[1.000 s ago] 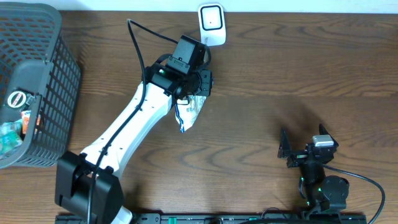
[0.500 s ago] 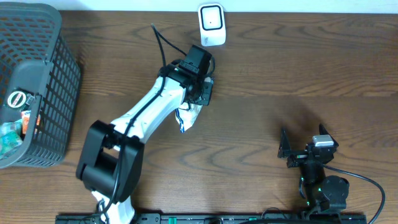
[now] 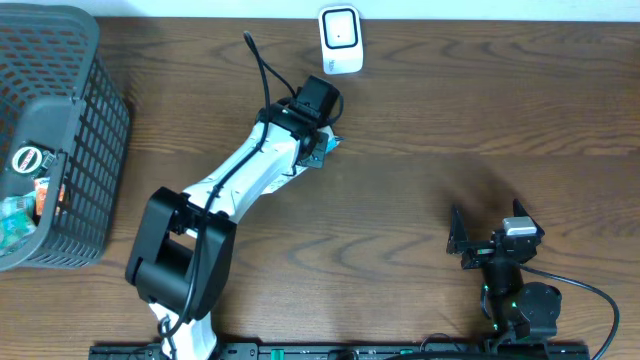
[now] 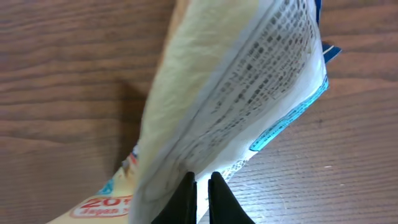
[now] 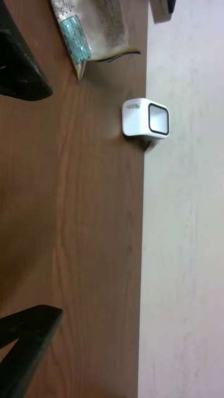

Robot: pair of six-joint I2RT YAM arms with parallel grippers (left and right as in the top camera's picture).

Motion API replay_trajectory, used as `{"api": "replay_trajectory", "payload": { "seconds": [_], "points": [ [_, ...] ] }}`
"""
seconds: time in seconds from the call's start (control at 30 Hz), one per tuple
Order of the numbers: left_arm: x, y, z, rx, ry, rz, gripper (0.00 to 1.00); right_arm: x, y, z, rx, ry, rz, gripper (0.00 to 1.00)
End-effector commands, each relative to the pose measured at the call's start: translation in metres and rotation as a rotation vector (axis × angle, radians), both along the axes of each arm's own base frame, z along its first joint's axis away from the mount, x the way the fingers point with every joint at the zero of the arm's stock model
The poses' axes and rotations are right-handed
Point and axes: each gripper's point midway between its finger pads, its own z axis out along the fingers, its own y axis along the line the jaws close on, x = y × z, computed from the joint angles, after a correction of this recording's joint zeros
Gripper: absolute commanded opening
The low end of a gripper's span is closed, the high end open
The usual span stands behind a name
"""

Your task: Scan the item barcode

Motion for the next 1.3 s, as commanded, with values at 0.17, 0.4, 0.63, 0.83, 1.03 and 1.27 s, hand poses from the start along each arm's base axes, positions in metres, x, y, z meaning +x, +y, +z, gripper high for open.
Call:
{"api": "replay_trajectory", "payload": {
  "seconds": [0.17,0.4,0.63,0.83,1.03,1.27],
  "points": [
    [0.024,0.043,0.057,-0.027,-0.141,0.108,0.09,0.000,-0.002,0.000,-0.005,-0.001,-0.010,0.99],
    [0.022,0.065,0.043,-0.078,-0.074,0.155,0.09,0.000,-0.002,0.000,-0.005,-0.001,-0.010,0.99],
    [0.023,0.067,0.042,-0.093,-0.066,0.160,0.23,0.000,-0.002,0.000,-0.005,-0.001,-0.010,0.99],
    [0.016,0.058,0.040,-0.137,-0.029,0.138,0.94,0.000,-0.002,0.000,-0.005,-0.001,-0.010,0.99],
    [0.008,0.035,0.039,-0.211,0.013,-0.042,0.98,0.000,-0.002,0.000,-0.005,-0.001,-0.010,0.99],
    [0.003,0.037,0.029,-0.197,0.040,-0.047,0.98,0.000,-0.002,0.000,-0.005,-0.001,-0.010,0.99]
  ]
}}
